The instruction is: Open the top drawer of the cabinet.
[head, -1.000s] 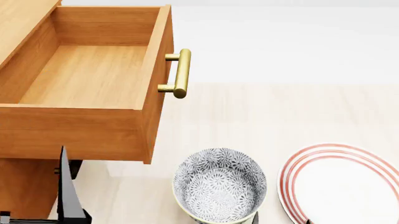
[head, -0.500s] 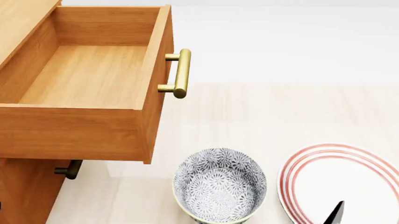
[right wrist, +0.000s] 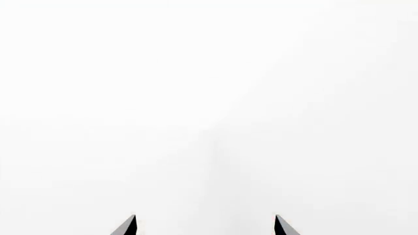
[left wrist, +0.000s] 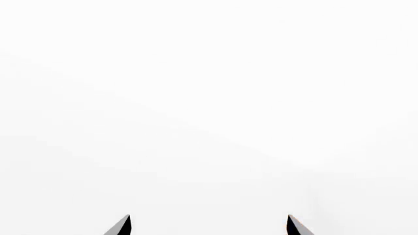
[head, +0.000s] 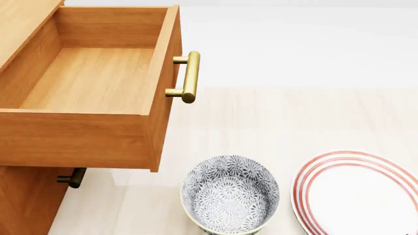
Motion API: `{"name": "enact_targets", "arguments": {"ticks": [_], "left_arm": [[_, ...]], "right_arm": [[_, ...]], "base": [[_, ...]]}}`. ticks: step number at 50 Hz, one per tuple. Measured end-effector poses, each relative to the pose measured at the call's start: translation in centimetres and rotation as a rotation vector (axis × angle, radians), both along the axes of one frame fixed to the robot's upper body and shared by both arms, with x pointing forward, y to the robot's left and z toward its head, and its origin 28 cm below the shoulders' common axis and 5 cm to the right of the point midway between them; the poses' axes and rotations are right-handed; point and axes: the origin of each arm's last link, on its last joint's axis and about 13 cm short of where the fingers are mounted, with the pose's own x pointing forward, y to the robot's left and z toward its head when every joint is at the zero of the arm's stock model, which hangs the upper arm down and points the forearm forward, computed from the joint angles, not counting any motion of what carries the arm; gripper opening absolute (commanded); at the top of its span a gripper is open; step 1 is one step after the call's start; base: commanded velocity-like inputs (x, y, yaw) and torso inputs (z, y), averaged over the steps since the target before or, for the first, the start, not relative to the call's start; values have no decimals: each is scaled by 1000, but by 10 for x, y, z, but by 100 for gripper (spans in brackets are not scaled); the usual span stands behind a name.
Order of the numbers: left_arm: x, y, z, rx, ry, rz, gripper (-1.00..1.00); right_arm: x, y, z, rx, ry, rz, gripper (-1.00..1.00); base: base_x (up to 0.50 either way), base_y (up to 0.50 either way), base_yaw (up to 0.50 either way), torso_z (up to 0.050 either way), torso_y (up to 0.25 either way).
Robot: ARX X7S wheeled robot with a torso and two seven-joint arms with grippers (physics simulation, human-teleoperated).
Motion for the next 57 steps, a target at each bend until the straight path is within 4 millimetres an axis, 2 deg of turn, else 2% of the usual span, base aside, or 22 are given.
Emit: {"name": "enact_targets", "arguments": {"ticks": [11,23,33,43,57], "left_arm": [[-5,13,24,0,-124,63,100],[-16,16,56,25,-250,95,100],[-26,19,76,44,-333,120,100],[-30,21,83,53,-375,139,100],[-29,23,77,78,-378,153,100]], "right_arm": [[-1,-6,36,-84,-156,-75,100],[-6,-8,69,-102,-278,-107,100],[-14,-7,88,-107,-393,-96,100],[-19,-6,95,-121,-459,-80,100],[-19,-1,86,-145,-475,-49,100]], "base": [[0,0,0,0,0],[0,0,0,0,0],[0,0,0,0,0],[0,0,0,0,0],[0,0,0,0,0]]}}
